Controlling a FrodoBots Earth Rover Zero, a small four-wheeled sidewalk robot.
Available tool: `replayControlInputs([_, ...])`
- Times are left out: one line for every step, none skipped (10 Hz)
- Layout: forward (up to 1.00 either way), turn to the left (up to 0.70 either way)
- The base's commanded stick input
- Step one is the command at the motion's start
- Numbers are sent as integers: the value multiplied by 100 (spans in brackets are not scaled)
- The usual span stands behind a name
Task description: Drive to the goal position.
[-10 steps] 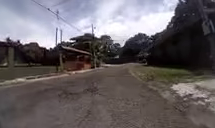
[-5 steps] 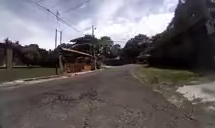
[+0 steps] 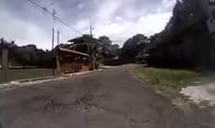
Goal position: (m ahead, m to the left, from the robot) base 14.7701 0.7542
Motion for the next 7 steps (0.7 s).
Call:
replayControlInputs([50,0])
replayControlInputs([50,0])
replayControlInputs([50,0])
replayControlInputs([50,0])
replayControlInputs([50,0])
replayControlInputs([50,0])
replayControlInputs([50,0])
